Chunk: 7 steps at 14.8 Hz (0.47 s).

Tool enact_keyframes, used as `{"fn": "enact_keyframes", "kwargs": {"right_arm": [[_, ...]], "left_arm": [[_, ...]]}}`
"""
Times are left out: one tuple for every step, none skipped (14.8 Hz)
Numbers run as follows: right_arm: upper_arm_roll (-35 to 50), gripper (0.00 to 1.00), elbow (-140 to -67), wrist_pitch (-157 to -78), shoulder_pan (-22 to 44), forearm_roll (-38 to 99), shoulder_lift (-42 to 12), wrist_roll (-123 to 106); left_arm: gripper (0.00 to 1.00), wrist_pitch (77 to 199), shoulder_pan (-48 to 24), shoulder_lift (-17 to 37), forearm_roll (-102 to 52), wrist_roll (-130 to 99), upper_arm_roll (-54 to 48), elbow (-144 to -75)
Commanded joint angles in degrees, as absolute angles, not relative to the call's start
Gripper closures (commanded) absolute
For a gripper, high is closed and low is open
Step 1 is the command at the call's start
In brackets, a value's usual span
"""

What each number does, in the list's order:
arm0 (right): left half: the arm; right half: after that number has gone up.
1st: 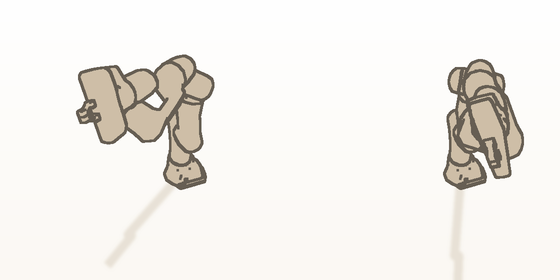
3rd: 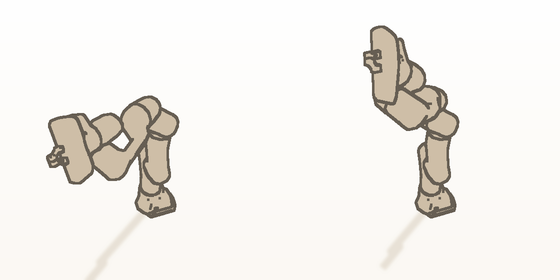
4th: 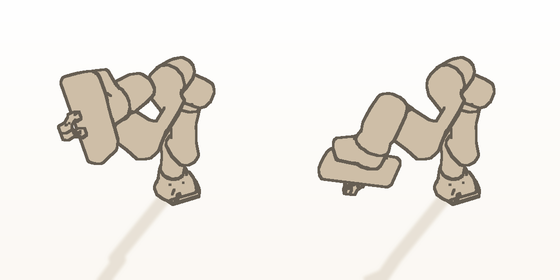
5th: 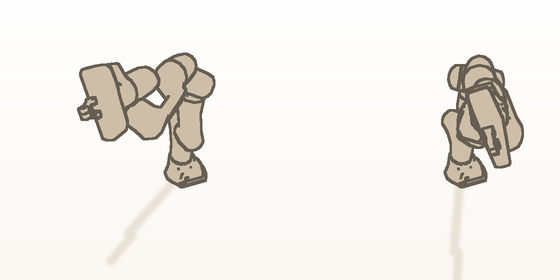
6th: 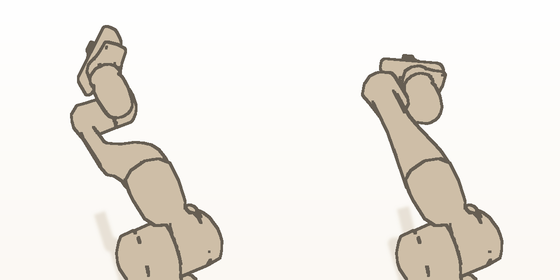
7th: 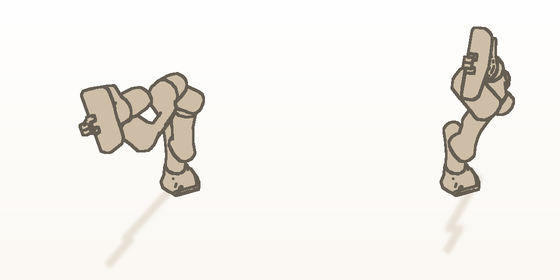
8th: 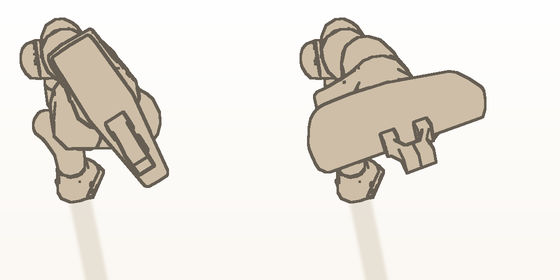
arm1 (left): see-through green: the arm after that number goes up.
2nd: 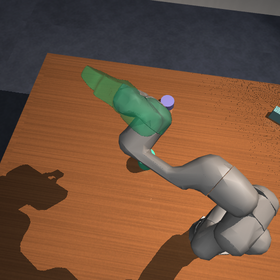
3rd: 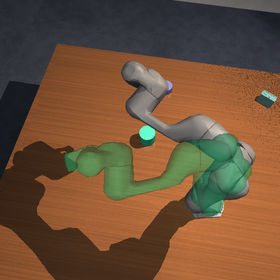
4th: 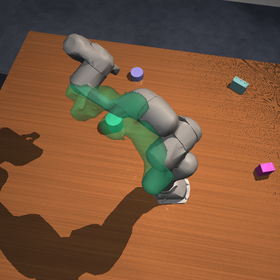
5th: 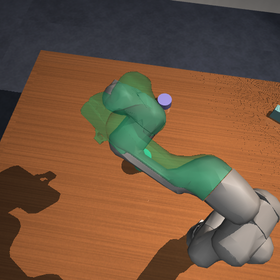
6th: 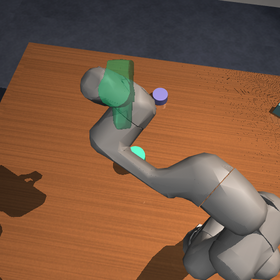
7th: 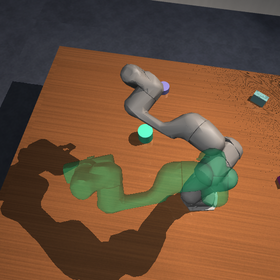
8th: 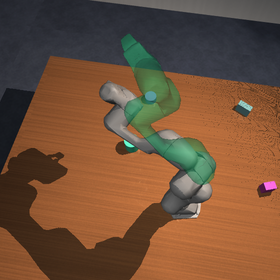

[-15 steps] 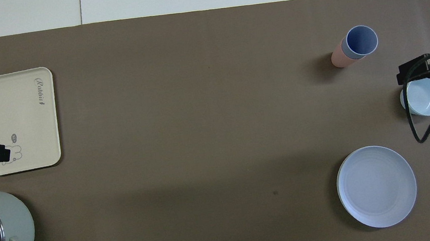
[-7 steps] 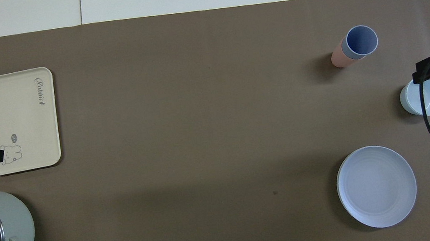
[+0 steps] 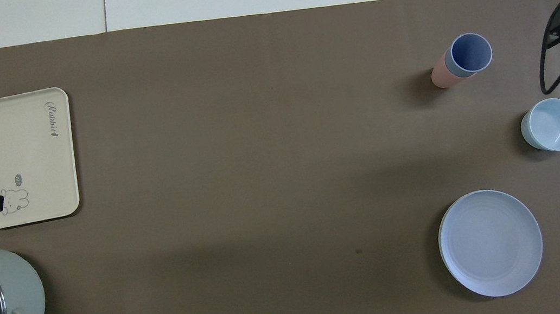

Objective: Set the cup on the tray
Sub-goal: 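Move the right gripper over to the nested blue and pink cups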

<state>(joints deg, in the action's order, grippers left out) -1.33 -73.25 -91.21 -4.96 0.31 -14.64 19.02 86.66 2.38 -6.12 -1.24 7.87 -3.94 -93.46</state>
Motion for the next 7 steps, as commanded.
{"fn": "enact_keyframes", "kwargs": {"right_arm": [[-0.70, 0.11, -57.25, -88.68, -7.03, 0.00, -28.09, 24.85], [-0.44, 0.11, -54.17, -89.03, -8.08, 0.61, -31.00, 27.48], [-0.09, 0.11, -51.97, -89.73, -9.22, 2.53, -33.72, 29.86], [-0.17, 0.11, -50.99, -91.30, -9.66, 4.38, -35.58, 32.23], [-0.18, 0.11, -50.89, -93.23, -10.10, 5.26, -36.73, 34.34], [-0.09, 0.11, -50.71, -95.34, -10.46, 6.14, -38.57, 35.58], [-0.09, 0.11, -49.58, -96.14, -11.16, 8.07, -40.06, 36.99]], "left_arm": [[0.00, 86.66, 2.90, -6.77, -0.79, 7.47, -4.31, -94.22], [0.00, 86.66, 2.90, -6.77, -0.79, 7.47, -4.31, -94.22], [0.00, 86.66, 2.90, -6.77, -0.79, 7.47, -4.31, -94.22], [0.00, 86.66, 2.90, -6.77, -0.79, 7.47, -4.31, -94.22], [0.00, 86.66, 2.90, -6.77, -0.79, 7.47, -4.31, -94.22], [0.00, 86.66, 2.90, -6.77, -0.79, 7.47, -4.31, -94.22], [0.00, 86.66, 2.90, -6.77, -0.79, 7.47, -4.31, -94.22]]}}
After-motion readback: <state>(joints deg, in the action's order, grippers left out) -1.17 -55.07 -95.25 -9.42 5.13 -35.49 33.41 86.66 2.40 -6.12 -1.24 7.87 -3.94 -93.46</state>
